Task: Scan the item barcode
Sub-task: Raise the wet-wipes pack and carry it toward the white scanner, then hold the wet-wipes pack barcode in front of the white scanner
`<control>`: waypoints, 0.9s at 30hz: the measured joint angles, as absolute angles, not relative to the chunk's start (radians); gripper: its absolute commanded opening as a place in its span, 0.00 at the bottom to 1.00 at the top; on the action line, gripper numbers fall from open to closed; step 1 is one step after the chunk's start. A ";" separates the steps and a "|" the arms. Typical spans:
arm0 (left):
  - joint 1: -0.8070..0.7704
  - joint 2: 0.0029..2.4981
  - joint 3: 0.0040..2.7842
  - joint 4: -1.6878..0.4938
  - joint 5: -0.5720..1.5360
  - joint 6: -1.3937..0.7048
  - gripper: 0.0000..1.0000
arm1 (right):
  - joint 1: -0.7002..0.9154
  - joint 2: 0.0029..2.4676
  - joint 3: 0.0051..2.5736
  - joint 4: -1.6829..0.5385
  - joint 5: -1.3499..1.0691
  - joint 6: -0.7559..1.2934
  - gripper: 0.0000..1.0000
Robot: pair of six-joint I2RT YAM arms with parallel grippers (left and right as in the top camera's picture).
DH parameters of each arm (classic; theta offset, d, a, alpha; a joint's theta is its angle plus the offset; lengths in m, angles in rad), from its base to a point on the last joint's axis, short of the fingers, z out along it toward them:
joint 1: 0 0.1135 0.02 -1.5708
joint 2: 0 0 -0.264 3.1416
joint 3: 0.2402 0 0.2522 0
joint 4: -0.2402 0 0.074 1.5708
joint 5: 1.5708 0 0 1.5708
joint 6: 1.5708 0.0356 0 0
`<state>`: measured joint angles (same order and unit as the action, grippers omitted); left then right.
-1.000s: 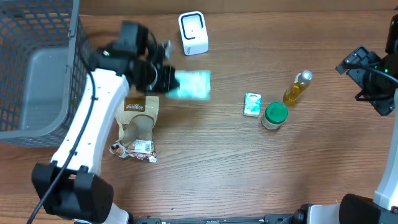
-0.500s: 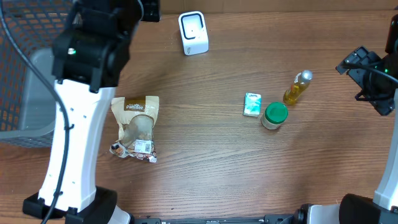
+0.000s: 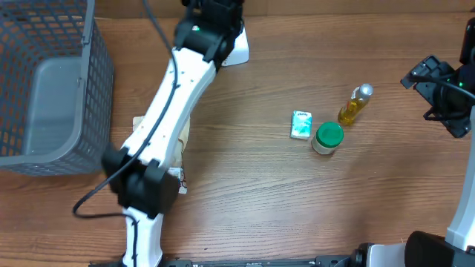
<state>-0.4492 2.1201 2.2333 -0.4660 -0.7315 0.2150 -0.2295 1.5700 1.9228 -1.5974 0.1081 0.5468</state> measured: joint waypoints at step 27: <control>-0.459 2.492 2.230 -0.060 -0.823 0.718 0.05 | -0.229 1.570 1.923 -1.598 0.108 0.547 1.00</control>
<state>-0.4587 2.4924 2.2299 -0.0597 -0.8234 0.7177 -0.2295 1.5700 1.9228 -1.5978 0.1081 0.5468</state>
